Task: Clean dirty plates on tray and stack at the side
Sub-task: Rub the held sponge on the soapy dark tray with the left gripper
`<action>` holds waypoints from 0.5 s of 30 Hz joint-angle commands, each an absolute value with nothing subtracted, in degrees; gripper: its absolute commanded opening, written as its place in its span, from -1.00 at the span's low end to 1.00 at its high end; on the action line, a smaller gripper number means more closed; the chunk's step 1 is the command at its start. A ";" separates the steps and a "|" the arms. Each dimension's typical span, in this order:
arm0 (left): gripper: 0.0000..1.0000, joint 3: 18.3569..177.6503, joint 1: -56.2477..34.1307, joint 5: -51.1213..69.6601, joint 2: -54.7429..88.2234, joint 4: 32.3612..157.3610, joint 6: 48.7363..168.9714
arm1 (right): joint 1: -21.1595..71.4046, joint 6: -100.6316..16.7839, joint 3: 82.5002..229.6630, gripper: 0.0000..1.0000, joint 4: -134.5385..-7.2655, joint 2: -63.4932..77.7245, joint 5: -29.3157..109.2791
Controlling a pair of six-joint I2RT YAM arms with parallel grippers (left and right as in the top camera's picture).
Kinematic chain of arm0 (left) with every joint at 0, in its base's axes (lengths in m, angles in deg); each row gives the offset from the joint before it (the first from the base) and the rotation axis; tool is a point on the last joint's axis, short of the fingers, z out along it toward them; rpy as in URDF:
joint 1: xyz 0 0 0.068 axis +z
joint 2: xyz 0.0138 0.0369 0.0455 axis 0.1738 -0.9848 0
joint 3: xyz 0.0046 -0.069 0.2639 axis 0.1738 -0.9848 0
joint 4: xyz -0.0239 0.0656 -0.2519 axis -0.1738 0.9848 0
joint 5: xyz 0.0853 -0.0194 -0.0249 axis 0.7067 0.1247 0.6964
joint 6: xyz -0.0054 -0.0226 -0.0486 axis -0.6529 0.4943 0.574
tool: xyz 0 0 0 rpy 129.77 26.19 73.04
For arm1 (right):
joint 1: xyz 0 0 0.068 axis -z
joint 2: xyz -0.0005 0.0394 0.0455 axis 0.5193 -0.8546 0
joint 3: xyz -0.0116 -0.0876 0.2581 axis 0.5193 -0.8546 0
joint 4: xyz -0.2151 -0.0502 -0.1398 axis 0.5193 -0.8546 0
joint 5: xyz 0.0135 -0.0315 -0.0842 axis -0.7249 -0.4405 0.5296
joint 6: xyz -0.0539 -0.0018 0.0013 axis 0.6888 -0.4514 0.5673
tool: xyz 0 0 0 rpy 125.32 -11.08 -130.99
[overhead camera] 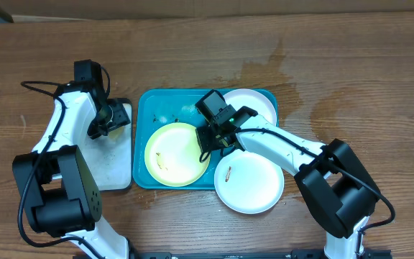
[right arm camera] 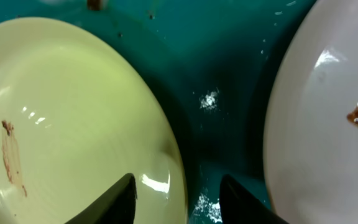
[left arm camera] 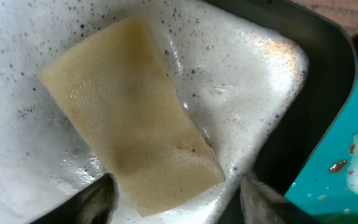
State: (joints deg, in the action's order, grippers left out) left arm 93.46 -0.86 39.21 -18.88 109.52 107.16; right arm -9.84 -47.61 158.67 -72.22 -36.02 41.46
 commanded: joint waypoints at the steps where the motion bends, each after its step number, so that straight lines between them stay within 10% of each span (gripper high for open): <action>1: 0.68 94.18 -0.53 41.49 -17.63 109.98 110.44 | -9.90 -47.58 158.65 -0.28 -71.00 -37.75 42.00; 15: 0.98 83.80 -0.64 44.33 -17.67 95.75 117.89 | -9.90 -47.56 158.65 -0.74 -69.84 -39.25 41.98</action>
